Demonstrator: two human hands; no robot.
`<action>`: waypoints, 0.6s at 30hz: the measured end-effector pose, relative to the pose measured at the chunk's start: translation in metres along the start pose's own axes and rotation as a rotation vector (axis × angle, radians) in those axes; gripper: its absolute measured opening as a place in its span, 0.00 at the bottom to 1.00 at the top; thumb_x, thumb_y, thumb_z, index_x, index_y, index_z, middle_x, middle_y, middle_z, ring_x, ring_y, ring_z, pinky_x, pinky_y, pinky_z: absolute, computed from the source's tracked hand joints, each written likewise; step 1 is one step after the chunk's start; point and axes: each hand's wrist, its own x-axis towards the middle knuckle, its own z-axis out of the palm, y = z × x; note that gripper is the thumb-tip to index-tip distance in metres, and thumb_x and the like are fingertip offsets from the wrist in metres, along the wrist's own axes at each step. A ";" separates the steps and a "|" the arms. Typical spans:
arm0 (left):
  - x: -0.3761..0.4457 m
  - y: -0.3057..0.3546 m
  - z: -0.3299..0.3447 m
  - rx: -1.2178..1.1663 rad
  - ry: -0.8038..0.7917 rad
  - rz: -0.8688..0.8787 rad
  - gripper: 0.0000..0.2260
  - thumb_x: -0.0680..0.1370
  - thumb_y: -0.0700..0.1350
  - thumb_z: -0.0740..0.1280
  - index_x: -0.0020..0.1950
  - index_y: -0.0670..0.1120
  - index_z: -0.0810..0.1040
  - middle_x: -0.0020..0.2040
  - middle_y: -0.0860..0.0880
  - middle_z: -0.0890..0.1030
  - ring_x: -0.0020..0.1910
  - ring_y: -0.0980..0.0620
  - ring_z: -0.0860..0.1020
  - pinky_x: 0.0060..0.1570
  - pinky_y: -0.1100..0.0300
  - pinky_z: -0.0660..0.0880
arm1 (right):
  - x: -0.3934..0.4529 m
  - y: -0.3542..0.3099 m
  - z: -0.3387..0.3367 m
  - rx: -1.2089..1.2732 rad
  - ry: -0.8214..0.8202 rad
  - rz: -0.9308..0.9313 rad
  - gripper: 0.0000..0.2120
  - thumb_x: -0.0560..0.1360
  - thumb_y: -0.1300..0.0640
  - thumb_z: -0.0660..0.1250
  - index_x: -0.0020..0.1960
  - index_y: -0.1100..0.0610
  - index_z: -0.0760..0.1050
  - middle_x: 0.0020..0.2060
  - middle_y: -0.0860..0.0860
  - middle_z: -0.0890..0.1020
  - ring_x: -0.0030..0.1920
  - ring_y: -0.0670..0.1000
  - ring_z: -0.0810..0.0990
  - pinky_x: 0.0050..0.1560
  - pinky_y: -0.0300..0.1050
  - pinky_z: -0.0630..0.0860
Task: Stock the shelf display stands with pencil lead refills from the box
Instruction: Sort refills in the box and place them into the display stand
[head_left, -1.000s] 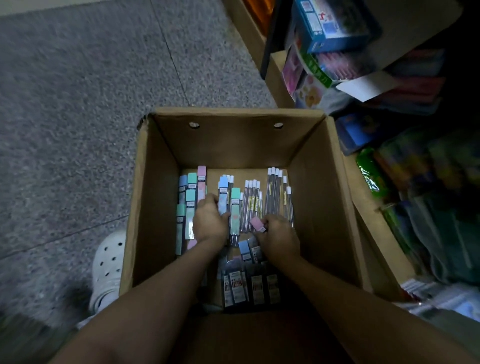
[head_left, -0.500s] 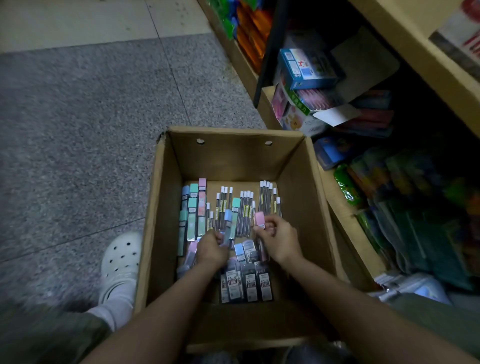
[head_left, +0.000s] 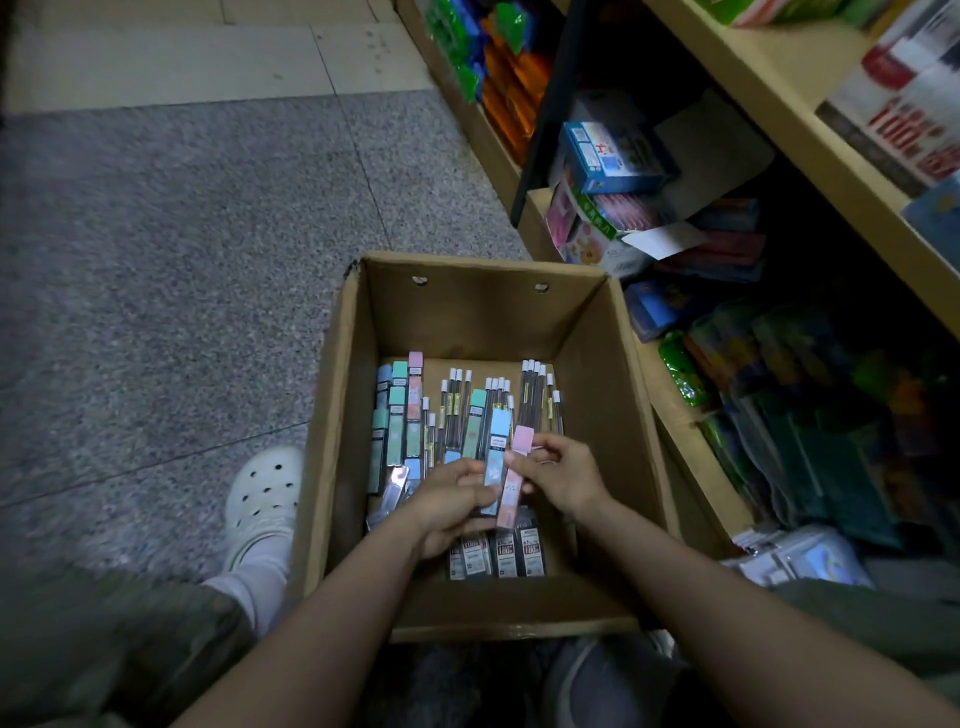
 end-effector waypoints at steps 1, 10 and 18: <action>0.000 -0.001 -0.001 0.021 0.010 0.006 0.10 0.77 0.31 0.66 0.55 0.42 0.75 0.50 0.43 0.84 0.48 0.46 0.84 0.43 0.52 0.83 | 0.000 -0.001 0.000 -0.011 -0.017 0.012 0.08 0.72 0.63 0.74 0.50 0.59 0.80 0.33 0.49 0.84 0.30 0.44 0.82 0.32 0.36 0.78; 0.019 -0.003 -0.014 0.204 0.238 0.016 0.11 0.75 0.29 0.68 0.50 0.43 0.74 0.49 0.42 0.79 0.48 0.42 0.81 0.38 0.53 0.81 | 0.001 0.025 -0.009 -0.665 -0.096 0.211 0.17 0.72 0.54 0.75 0.57 0.58 0.76 0.52 0.53 0.81 0.53 0.52 0.80 0.58 0.44 0.77; 0.036 -0.015 -0.016 0.232 0.267 0.001 0.10 0.75 0.30 0.68 0.49 0.44 0.74 0.48 0.42 0.81 0.46 0.42 0.82 0.43 0.47 0.81 | 0.010 0.047 0.004 -0.848 -0.102 0.246 0.26 0.69 0.55 0.77 0.62 0.53 0.69 0.57 0.53 0.79 0.58 0.54 0.79 0.59 0.53 0.78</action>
